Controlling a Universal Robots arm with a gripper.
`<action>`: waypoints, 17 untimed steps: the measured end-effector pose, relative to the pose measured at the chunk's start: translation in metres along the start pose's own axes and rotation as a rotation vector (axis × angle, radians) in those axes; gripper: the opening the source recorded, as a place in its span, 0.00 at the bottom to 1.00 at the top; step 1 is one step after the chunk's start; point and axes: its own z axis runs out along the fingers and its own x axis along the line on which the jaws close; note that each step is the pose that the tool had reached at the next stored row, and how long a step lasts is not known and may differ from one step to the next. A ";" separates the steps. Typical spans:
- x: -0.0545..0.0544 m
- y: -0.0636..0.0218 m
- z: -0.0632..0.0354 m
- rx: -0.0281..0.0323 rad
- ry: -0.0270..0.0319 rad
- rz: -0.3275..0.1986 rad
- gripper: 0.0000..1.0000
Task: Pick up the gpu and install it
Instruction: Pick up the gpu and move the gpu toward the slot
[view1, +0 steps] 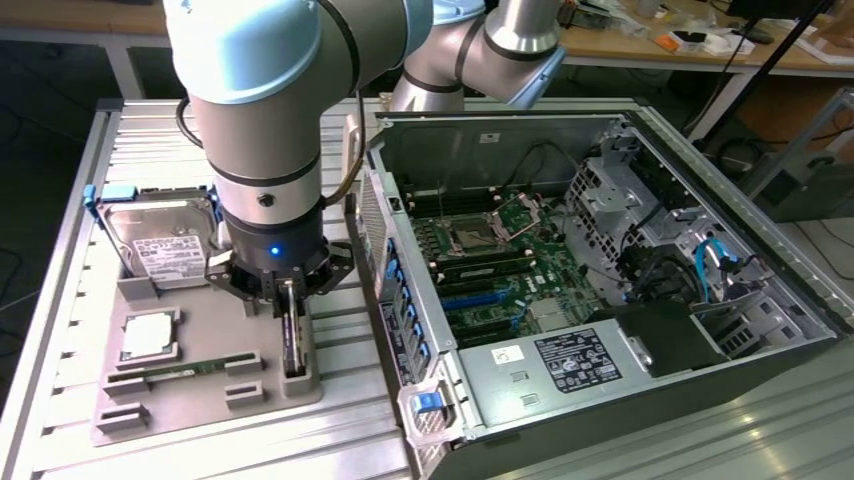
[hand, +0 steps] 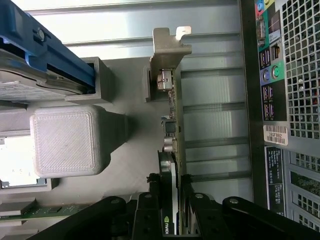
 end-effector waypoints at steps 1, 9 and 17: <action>0.000 0.0000 0.0000 0.0000 0.0000 0.000 0.27; 0.000 0.0000 0.0000 0.0000 0.0000 0.000 0.27; 0.000 0.0000 -0.0002 -0.0003 -0.0002 0.000 0.27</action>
